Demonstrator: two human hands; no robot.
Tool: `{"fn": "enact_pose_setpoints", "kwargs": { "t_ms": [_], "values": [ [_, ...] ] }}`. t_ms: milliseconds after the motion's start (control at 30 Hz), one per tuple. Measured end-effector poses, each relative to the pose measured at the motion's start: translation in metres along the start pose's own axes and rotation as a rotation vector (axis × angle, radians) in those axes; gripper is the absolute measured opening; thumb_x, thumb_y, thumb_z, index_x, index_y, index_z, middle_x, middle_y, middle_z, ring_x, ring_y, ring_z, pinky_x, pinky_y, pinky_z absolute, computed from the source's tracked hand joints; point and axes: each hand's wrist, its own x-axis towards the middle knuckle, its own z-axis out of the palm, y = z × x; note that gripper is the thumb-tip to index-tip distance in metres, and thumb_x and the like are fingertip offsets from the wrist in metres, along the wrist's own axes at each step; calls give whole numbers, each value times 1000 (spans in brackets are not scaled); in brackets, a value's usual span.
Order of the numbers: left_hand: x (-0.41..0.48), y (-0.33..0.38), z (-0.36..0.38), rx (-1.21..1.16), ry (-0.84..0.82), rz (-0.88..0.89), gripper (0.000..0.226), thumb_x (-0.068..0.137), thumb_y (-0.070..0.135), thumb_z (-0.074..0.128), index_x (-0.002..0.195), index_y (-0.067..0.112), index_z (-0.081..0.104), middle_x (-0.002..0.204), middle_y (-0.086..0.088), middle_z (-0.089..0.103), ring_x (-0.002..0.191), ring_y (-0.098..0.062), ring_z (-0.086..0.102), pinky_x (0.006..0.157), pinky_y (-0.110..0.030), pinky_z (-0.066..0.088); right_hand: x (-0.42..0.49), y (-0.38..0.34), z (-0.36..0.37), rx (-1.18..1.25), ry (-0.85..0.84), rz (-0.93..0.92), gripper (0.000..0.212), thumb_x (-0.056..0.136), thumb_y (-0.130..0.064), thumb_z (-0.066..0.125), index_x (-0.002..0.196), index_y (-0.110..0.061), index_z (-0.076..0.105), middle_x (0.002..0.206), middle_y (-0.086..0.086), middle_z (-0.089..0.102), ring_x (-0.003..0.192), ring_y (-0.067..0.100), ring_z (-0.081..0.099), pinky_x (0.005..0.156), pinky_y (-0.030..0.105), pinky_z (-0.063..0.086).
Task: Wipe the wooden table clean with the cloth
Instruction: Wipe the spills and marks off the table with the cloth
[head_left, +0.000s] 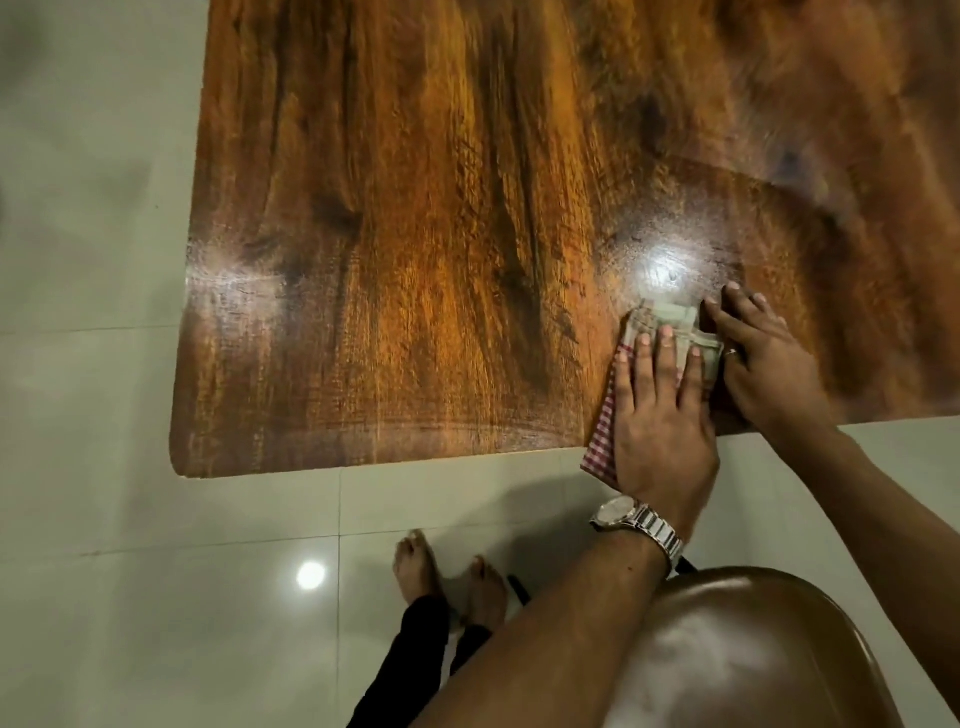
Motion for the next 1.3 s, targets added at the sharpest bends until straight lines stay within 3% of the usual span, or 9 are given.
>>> {"fn": "enact_pose_setpoints", "kwargs": {
  "t_ms": [167,267,500,667,867,1300],
  "values": [
    [-15,-26,-7,-40,20,91,58,106,35,33,161,19,24,171,-10,9,159,-28,0,129,-48,-2,-1,-2,-6,-5,-3,10,59,95,-4,46,149,-28,46,163,-3,30,152,20,21,117,46,33],
    [-34,-60,-13,-30,30,96,58,106,37,32,161,20,24,171,-10,10,159,-27,4,128,-50,3,-2,-6,-9,10,-10,20,57,96,-3,45,148,-27,47,163,-3,29,153,20,20,120,44,29],
    [-79,-182,-55,74,76,-151,57,109,42,20,163,25,13,172,-4,5,159,-24,0,128,-51,10,-7,-15,-10,25,1,22,58,95,3,45,149,-19,47,163,4,28,153,25,18,124,44,20],
    [-103,-253,-81,166,115,-235,58,108,40,19,162,23,20,171,-9,13,158,-29,10,127,-52,13,-4,-11,-8,51,16,50,56,95,-1,44,147,-22,49,162,1,31,153,22,20,123,43,23],
    [-84,-217,-67,144,183,-346,57,107,35,22,162,18,23,170,-14,12,157,-34,9,127,-54,8,-1,-3,-10,54,3,28,58,92,-4,45,146,-25,51,160,-2,35,151,19,26,122,39,26],
    [-11,-17,-4,65,62,-4,61,107,41,19,163,18,11,171,-16,-2,158,-35,-3,125,-55,5,-48,56,-28,43,38,189,49,103,-10,40,150,-27,45,163,-6,28,153,17,18,122,42,26]
  ]
}}
